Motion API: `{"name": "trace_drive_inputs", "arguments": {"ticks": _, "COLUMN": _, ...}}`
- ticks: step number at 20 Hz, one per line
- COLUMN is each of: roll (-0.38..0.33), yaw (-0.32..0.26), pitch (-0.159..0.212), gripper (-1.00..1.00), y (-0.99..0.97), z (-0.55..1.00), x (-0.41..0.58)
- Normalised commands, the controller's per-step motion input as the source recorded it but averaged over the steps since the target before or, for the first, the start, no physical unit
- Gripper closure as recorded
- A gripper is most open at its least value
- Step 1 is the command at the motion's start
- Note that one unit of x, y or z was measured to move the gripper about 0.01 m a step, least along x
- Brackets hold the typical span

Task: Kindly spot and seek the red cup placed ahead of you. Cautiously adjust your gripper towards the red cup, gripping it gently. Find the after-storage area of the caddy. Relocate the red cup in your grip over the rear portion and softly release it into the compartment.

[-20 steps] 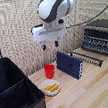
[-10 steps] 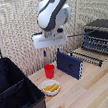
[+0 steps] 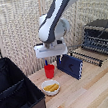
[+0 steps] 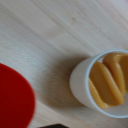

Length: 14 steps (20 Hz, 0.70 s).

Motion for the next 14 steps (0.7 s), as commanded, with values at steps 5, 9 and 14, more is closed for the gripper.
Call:
{"name": "trace_drive_inputs", "arguments": {"ticks": 5, "roll": 0.007, "yaw": -0.087, "pitch": 0.04, "gripper": -1.0, "y": -0.17, "z": -0.31, "x": 0.218}}
{"name": "trace_drive_inputs", "arguments": {"ticks": 9, "roll": 0.0, "yaw": -0.065, "pitch": 0.037, "gripper": -1.0, "y": -0.01, "z": -0.34, "x": 0.132}}
{"name": "trace_drive_inputs", "arguments": {"ticks": 14, "roll": 0.0, "yaw": -0.042, "pitch": 0.014, "gripper": 1.0, "y": -0.01, "z": -0.27, "x": 0.042}}
